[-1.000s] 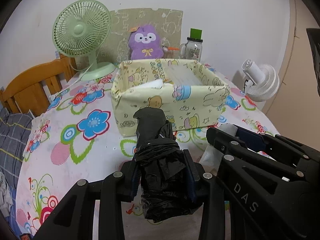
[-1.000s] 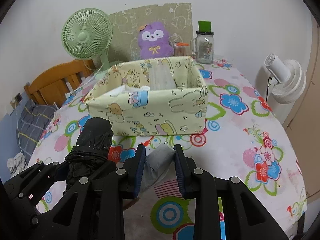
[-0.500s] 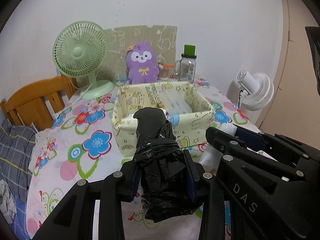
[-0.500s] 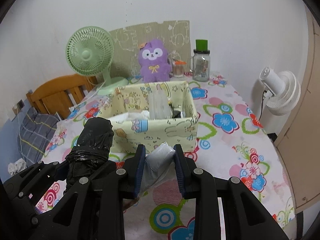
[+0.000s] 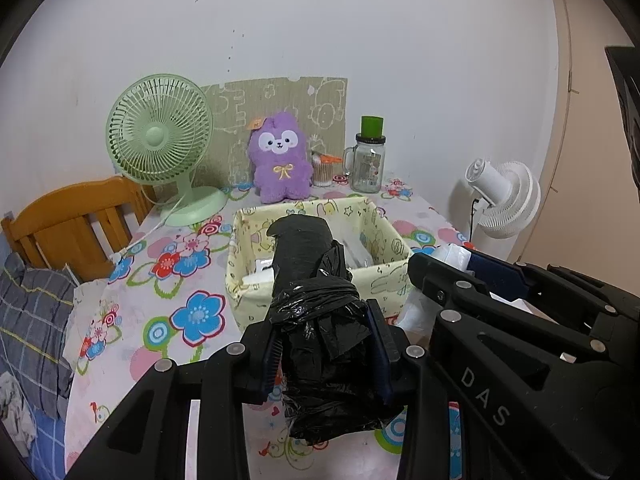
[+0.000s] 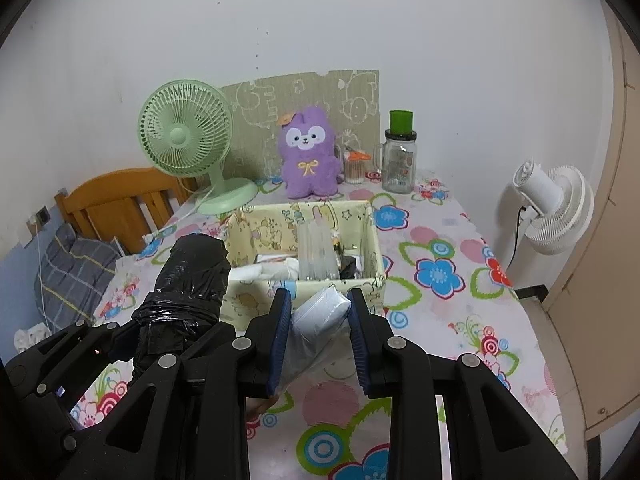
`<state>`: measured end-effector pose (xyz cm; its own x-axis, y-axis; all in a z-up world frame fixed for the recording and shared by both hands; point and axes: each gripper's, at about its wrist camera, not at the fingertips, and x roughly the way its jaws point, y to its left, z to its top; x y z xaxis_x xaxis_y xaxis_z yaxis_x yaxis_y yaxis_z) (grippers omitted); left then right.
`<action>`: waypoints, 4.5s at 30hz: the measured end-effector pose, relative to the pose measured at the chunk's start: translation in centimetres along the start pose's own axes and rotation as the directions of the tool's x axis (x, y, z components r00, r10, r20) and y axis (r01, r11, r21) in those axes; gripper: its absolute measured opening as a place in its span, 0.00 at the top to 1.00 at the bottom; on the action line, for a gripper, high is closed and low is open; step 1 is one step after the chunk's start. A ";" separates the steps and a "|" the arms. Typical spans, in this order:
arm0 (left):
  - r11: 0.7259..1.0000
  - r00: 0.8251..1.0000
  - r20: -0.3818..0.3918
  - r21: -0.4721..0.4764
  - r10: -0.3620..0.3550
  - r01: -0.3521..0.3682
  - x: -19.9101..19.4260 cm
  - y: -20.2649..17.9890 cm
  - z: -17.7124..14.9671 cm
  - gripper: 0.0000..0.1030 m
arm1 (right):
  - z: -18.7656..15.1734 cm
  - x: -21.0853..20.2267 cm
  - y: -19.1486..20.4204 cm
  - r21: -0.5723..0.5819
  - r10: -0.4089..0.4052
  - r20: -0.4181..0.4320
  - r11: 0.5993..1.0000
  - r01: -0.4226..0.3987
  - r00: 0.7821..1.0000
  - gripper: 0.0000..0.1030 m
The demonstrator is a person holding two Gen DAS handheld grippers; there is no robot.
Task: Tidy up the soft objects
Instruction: 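Lift the black umbrella and white roll and carry both over the box, then lower both held items into the box and open both tools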
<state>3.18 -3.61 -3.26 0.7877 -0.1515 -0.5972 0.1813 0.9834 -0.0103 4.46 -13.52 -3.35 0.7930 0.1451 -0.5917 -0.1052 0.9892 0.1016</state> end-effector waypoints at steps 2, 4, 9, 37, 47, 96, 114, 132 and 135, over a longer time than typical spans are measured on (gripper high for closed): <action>1.000 1.000 0.006 0.001 -0.001 0.001 -0.1 0.0 0.3 0.62 | 0.3 -0.1 0.0 -0.002 0.000 0.005 1.000 0.000 1.000 0.69; 1.000 1.000 0.011 0.002 -0.005 0.005 -0.1 0.0 0.7 0.62 | 0.6 -0.1 0.0 -0.005 0.000 0.010 1.000 0.000 1.000 0.69; 1.000 1.000 0.026 0.008 -0.006 0.006 0.0 0.1 1.6 0.62 | 1.6 0.0 0.0 -0.009 -0.003 0.026 1.000 0.004 1.000 0.69; 1.000 1.000 0.009 0.011 -0.009 0.009 5.0 1.8 6.0 0.62 | 6.2 5.4 -0.2 -0.002 -0.009 0.016 1.000 0.009 1.000 0.69; 1.000 1.000 -0.010 0.016 -0.002 0.002 7.5 2.3 7.0 0.62 | 7.2 8.1 -0.5 0.006 -0.010 -0.004 1.000 0.010 1.000 0.69; 1.000 0.986 -0.166 0.014 0.017 -0.015 15.8 5.0 6.2 0.07 | 7.8 18.2 0.6 -0.007 0.030 -0.128 0.999 -0.031 0.991 0.70; 1.000 0.991 -0.134 0.006 0.022 -0.021 13.9 4.2 6.4 0.03 | 7.3 14.7 -0.8 -0.003 0.010 -0.095 1.000 -0.010 0.995 0.12; 1.000 0.993 -0.117 -0.004 0.011 -0.011 10.3 3.1 4.8 0.00 | 4.9 9.6 -1.1 -0.022 -0.032 -0.082 0.999 0.030 0.996 0.09; 1.000 0.994 -0.111 -0.004 0.011 -0.011 9.6 3.0 4.5 0.00 | 4.6 8.8 -1.1 -0.021 -0.031 -0.078 0.999 0.030 0.996 0.09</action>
<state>14.00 -2.54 -5.40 0.7190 -0.1290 -0.6830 0.1704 0.9853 -0.0067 14.30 -13.37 -4.98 0.7468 0.1152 -0.6550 -0.0942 0.9933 0.0673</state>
